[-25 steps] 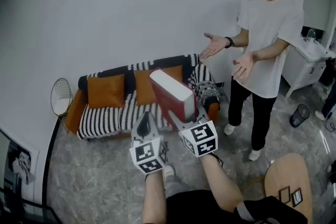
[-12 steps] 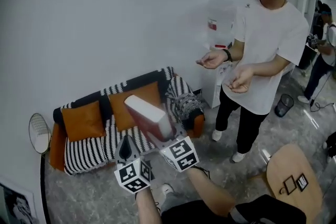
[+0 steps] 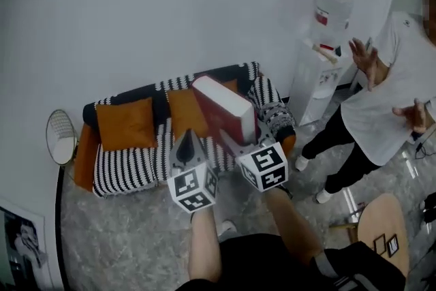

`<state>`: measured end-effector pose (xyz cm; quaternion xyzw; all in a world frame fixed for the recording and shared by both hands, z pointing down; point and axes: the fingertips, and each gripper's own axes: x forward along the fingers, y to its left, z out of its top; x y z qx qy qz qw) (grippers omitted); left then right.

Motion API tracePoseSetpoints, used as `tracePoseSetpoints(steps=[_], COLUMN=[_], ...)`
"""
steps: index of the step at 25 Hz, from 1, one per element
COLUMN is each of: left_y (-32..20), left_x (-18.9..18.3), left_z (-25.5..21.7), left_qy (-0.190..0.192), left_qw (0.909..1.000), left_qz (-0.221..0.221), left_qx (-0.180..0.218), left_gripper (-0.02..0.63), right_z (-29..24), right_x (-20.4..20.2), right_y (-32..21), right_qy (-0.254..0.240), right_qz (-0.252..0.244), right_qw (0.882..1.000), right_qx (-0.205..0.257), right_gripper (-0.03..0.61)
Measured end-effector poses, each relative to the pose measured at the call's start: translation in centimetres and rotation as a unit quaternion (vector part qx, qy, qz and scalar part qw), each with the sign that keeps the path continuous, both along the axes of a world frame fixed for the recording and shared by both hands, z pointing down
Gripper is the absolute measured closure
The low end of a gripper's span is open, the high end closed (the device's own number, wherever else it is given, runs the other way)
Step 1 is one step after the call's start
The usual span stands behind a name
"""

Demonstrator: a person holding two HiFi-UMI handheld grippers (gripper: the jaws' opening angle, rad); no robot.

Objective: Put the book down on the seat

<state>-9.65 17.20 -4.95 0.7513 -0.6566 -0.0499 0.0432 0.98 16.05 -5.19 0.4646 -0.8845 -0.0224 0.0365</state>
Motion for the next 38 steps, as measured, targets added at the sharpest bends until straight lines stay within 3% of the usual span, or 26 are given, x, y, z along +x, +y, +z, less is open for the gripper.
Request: tracePoseSetpoints(steps=[11, 18, 30, 38], left_y=[-6.2, -7.2, -10.1, -13.1], left_x=[-13.6, -17.9, -17.6, -13.0], left_z=[1.2, 4.8, 8.5, 11.4], left_qy=[0.023, 0.055, 0.083, 0.073], left_qw=[0.9980, 0.9946, 0.9910, 0.9891], left_qz=[-0.057, -0.075, -0.057, -0.023], left_qx=[-0.015, -0.047, -0.088, -0.126], left_gripper=[0.600, 0.600, 0.600, 0.600], right_z=[0.4, 2.3, 4.6, 7.5], right_x=[-12.5, -16.5, -15.0, -9.0], right_y=[-7.2, -9.0, -12.4, -14.6], right_qy=[0.010, 0.028, 0.029, 0.013], right_qz=[-0.042, -0.048, -0.002, 0.055], right_qw=[0.999, 0.998, 0.998, 0.996], right_qx=[-0.009, -0.021, -0.047, -0.074], right_gripper=[0.350, 0.350, 0.350, 0.350])
